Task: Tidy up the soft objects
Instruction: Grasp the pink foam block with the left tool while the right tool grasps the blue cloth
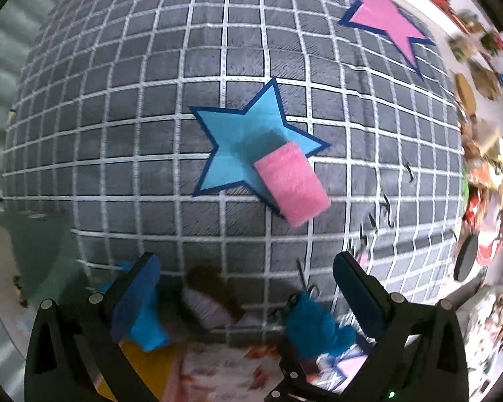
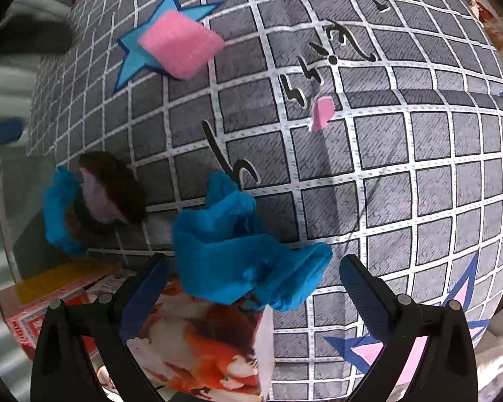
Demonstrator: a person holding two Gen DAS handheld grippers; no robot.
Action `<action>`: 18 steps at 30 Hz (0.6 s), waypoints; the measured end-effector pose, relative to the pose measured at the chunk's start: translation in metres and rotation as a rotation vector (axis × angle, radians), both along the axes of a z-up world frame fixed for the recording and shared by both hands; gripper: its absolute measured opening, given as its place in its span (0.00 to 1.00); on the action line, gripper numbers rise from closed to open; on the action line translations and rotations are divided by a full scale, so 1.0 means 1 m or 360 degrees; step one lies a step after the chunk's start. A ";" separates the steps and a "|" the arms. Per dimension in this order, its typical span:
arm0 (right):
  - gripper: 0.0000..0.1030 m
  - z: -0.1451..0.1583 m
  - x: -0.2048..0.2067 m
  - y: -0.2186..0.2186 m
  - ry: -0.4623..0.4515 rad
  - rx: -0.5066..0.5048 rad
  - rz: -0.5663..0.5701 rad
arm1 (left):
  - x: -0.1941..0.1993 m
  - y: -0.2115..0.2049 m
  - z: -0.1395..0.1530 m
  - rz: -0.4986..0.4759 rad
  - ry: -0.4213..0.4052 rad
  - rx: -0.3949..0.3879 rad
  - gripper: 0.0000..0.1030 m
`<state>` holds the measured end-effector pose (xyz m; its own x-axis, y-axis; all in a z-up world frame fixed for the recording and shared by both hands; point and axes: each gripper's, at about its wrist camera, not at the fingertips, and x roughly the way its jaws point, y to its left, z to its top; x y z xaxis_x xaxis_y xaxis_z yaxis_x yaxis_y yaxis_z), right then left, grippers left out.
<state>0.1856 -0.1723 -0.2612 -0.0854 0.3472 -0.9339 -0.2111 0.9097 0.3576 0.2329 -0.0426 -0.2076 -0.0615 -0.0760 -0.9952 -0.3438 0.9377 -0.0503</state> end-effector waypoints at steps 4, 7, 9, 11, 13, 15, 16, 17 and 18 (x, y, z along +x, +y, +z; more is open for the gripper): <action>0.49 -0.005 -0.001 -0.004 0.0005 -0.0001 0.0042 | 0.012 -0.006 -0.018 0.0054 0.0028 0.0009 1.00; 0.42 -0.006 -0.004 -0.017 0.0003 0.0057 0.0054 | 0.017 -0.008 -0.029 0.0129 0.0030 0.0066 1.00; 0.42 -0.004 -0.006 -0.034 0.0015 0.0109 0.0026 | 0.021 -0.008 -0.035 0.0185 0.0042 0.0097 1.00; 0.42 -0.002 -0.006 -0.053 0.0025 0.0136 -0.0014 | 0.026 -0.007 -0.042 0.0223 0.0026 0.0124 1.00; 0.42 -0.001 -0.007 -0.068 0.0037 0.0158 -0.0056 | 0.030 -0.010 -0.049 0.0228 0.0029 0.0167 1.00; 0.42 0.001 -0.008 -0.083 0.0039 0.0172 -0.0089 | 0.034 -0.010 -0.058 0.0239 0.0059 0.0178 0.99; 0.42 0.002 -0.009 -0.088 0.0039 0.0174 -0.0098 | 0.034 -0.011 -0.062 0.0252 0.0076 0.0182 0.98; 0.42 0.002 -0.009 -0.097 0.0039 0.0179 -0.0111 | 0.032 -0.011 -0.066 0.0262 0.0083 0.0185 0.95; 0.42 0.002 -0.010 -0.102 0.0043 0.0184 -0.0121 | 0.032 -0.012 -0.070 0.0271 0.0095 0.0183 0.91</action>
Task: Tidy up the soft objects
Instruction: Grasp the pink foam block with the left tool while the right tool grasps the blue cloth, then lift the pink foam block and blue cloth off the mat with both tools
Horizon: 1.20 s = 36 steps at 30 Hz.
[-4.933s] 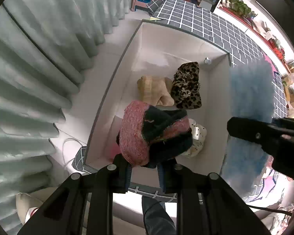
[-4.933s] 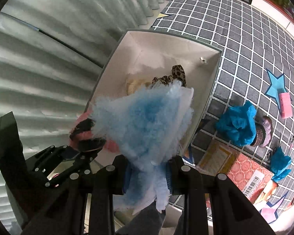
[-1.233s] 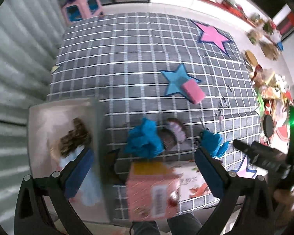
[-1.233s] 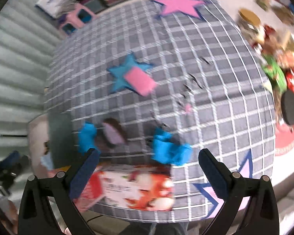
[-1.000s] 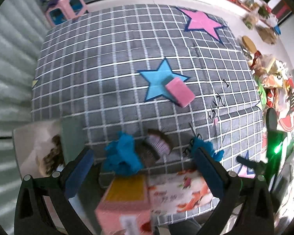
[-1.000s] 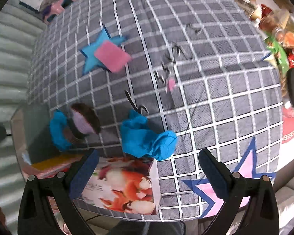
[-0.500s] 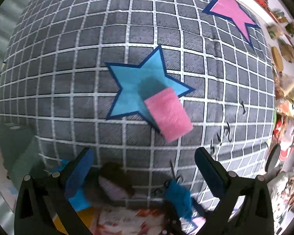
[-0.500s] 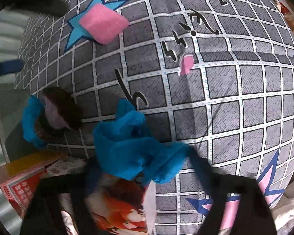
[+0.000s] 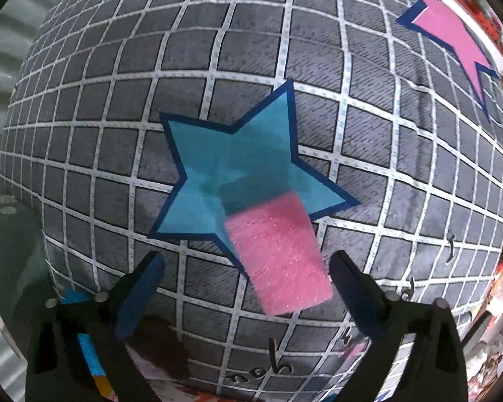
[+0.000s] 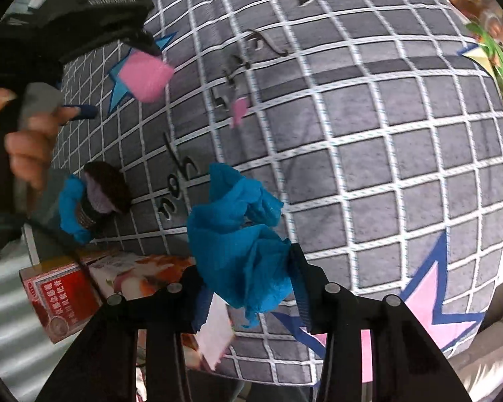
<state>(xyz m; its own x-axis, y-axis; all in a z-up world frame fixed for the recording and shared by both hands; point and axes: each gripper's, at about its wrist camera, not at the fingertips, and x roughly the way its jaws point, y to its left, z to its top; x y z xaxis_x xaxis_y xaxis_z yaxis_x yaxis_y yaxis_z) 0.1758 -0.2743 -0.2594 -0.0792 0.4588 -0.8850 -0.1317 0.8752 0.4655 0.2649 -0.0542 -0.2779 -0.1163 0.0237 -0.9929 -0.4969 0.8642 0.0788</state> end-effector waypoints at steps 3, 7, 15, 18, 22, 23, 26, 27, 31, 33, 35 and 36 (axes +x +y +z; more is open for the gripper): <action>0.42 0.004 0.001 -0.013 0.0009 0.0011 -0.0026 | 0.002 -0.006 -0.010 -0.0018 0.0021 -0.0029 0.82; 0.42 0.008 0.001 -0.025 0.0006 0.0020 -0.0043 | 0.010 -0.024 -0.015 -0.0067 -0.0015 -0.0061 0.63; 0.42 0.028 0.011 -0.026 -0.0032 0.0030 -0.0071 | 0.019 -0.055 0.001 -0.0234 -0.0065 -0.0078 0.53; 0.42 0.032 0.015 -0.026 -0.0044 0.0031 -0.0088 | 0.015 -0.064 0.017 -0.0285 -0.0100 -0.0068 0.53; 0.42 0.036 0.018 -0.025 -0.0063 0.0021 -0.0099 | 0.014 -0.074 0.042 -0.0362 -0.0158 -0.0057 0.53; 0.42 0.037 0.018 -0.023 -0.0070 0.0019 -0.0099 | 0.019 -0.074 0.049 -0.0384 -0.0167 -0.0058 0.53; 0.42 0.043 0.020 -0.021 -0.0092 0.0015 -0.0091 | 0.012 -0.085 0.067 -0.0469 -0.0191 -0.0072 0.53; 0.42 0.045 0.020 -0.020 -0.0100 0.0013 -0.0088 | 0.007 -0.090 0.074 -0.0511 -0.0206 -0.0072 0.53; 0.42 0.055 0.017 -0.017 -0.0129 0.0007 -0.0076 | -0.014 -0.112 0.100 -0.0636 -0.0254 -0.0052 0.53; 0.42 0.058 0.014 -0.014 -0.0140 0.0003 -0.0070 | -0.024 -0.127 0.113 -0.0685 -0.0280 -0.0048 0.53; 0.42 0.058 0.009 -0.008 -0.0151 -0.0001 -0.0064 | -0.051 -0.110 0.120 -0.0706 -0.0302 -0.0054 0.53; 0.42 0.062 0.005 -0.008 -0.0157 0.0000 -0.0064 | -0.066 -0.102 0.125 -0.0710 -0.0315 -0.0062 0.53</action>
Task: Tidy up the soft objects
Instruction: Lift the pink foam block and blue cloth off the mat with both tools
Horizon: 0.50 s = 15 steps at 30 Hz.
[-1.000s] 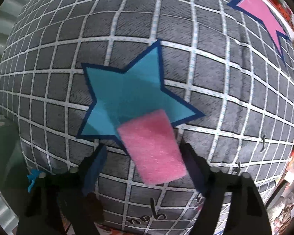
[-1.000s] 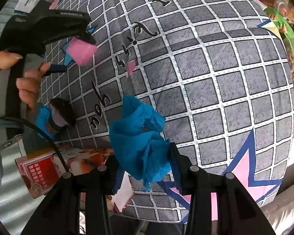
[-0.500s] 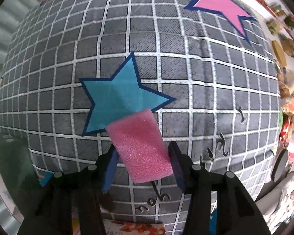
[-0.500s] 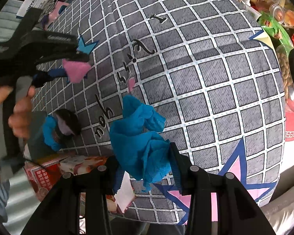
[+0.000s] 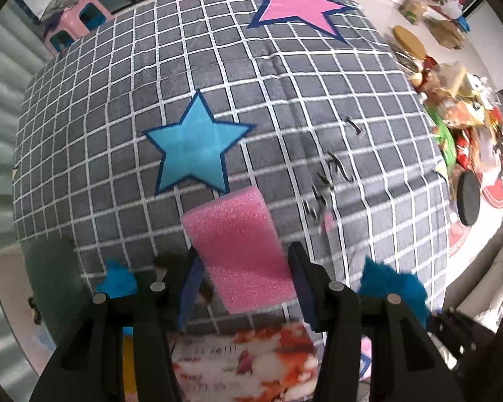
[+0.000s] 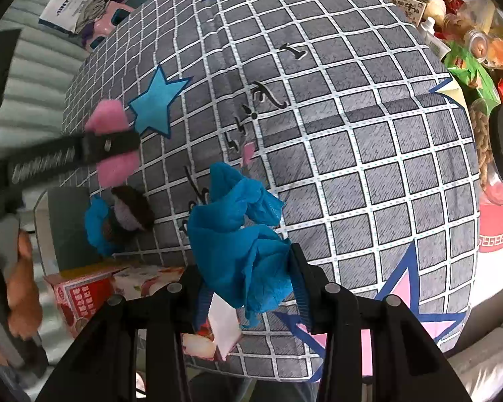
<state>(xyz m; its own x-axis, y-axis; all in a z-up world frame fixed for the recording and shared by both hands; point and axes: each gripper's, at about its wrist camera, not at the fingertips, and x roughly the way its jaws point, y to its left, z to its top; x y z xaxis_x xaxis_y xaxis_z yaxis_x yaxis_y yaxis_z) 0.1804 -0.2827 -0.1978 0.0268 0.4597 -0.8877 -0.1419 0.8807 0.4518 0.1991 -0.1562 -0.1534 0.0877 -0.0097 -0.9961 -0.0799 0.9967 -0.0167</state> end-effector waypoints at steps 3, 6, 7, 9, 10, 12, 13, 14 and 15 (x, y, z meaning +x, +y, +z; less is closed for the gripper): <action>0.42 0.004 -0.010 0.004 -0.0013 0.0001 0.0008 | -0.032 0.012 0.011 -0.0009 -0.0030 -0.0046 0.53; 0.42 0.009 -0.021 0.008 -0.0024 0.0005 0.0018 | -0.058 0.020 0.017 -0.0039 -0.0053 -0.0049 0.53; 0.42 0.011 -0.025 0.010 -0.0030 0.0005 0.0021 | -0.067 0.020 0.021 -0.0054 -0.0062 -0.0051 0.53; 0.42 0.015 -0.034 0.012 -0.0042 0.0003 0.0028 | -0.081 0.018 0.026 -0.0082 -0.0077 -0.0058 0.53; 0.42 0.016 -0.038 0.013 -0.0046 0.0001 0.0030 | -0.087 0.017 0.029 -0.0094 -0.0085 -0.0061 0.53; 0.42 0.019 -0.048 0.016 -0.0053 -0.0001 0.0026 | -0.100 0.015 0.036 -0.0126 -0.0107 -0.0072 0.53; 0.42 0.020 -0.052 0.017 -0.0055 -0.0001 0.0024 | -0.108 0.013 0.041 -0.0146 -0.0122 -0.0076 0.53; 0.42 0.021 -0.057 0.018 -0.0059 -0.0005 0.0021 | -0.113 0.012 0.044 -0.0160 -0.0133 -0.0080 0.53; 0.42 0.022 -0.061 0.018 -0.0063 -0.0008 0.0017 | -0.120 0.012 0.048 -0.0176 -0.0145 -0.0087 0.53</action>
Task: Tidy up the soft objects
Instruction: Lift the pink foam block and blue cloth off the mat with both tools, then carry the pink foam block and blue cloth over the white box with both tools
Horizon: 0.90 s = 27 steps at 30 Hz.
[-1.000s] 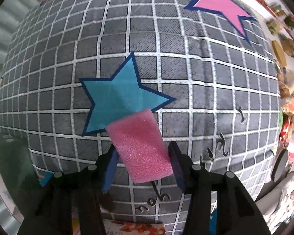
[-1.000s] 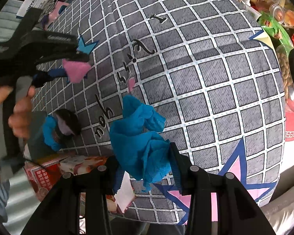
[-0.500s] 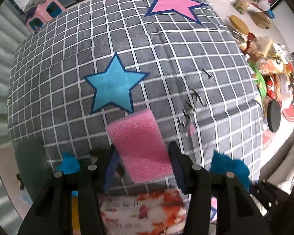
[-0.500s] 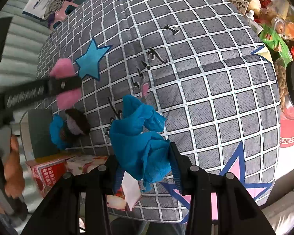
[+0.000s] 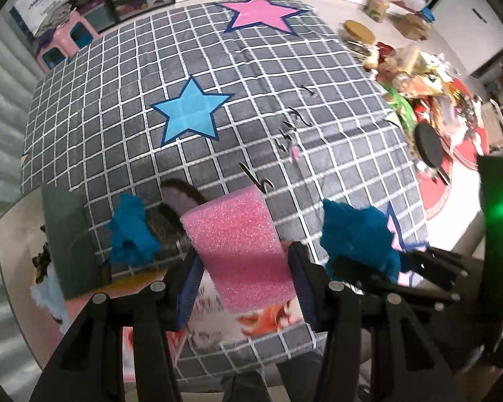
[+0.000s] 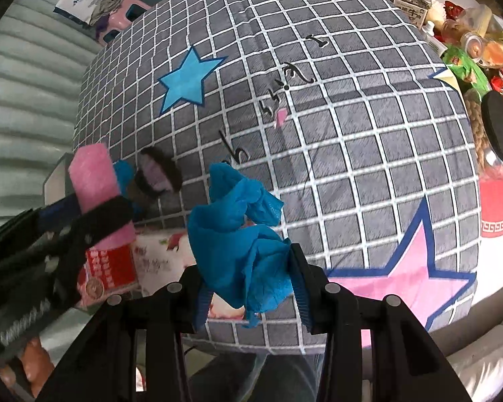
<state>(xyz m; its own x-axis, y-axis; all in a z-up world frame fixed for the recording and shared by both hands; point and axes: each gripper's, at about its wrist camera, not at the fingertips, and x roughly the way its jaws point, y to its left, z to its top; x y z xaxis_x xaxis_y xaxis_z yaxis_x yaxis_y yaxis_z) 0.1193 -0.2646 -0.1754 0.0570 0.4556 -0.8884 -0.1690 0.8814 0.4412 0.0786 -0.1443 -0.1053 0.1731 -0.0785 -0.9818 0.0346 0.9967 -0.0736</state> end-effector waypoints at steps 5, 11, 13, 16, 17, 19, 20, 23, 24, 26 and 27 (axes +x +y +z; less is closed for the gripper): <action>0.42 0.010 -0.022 -0.001 -0.0028 -0.0011 -0.0032 | -0.033 0.008 0.018 -0.0022 -0.0052 -0.0043 0.53; 0.42 0.027 -0.043 0.004 -0.0088 -0.0009 -0.0043 | -0.064 0.028 0.040 0.0010 -0.0122 -0.0066 0.53; 0.42 0.033 -0.051 0.010 -0.0112 -0.0004 -0.0035 | -0.072 0.034 0.045 0.0024 -0.0141 -0.0068 0.53; 0.42 0.042 -0.061 0.019 -0.0138 0.0007 -0.0016 | -0.084 0.044 0.055 0.0050 -0.0181 -0.0067 0.53; 0.42 0.046 -0.065 0.024 -0.0152 0.0010 -0.0001 | -0.090 0.050 0.059 0.0067 -0.0199 -0.0069 0.53; 0.42 0.051 -0.071 0.032 -0.0174 0.0012 0.0021 | -0.096 0.057 0.064 0.0094 -0.0223 -0.0071 0.53; 0.42 0.055 -0.075 0.037 -0.0189 0.0016 0.0036 | -0.101 0.062 0.067 0.0112 -0.0238 -0.0073 0.53; 0.42 0.065 -0.083 0.048 -0.0224 0.0022 0.0068 | -0.113 0.077 0.075 0.0161 -0.0278 -0.0069 0.53; 0.42 0.069 -0.086 0.053 -0.0239 0.0023 0.0084 | -0.116 0.081 0.077 0.0174 -0.0288 -0.0069 0.53; 0.42 0.076 -0.092 0.063 -0.0268 0.0027 0.0113 | -0.125 0.095 0.083 0.0219 -0.0317 -0.0062 0.53; 0.42 0.079 -0.094 0.067 -0.0280 0.0026 0.0130 | -0.128 0.100 0.084 0.0236 -0.0326 -0.0059 0.53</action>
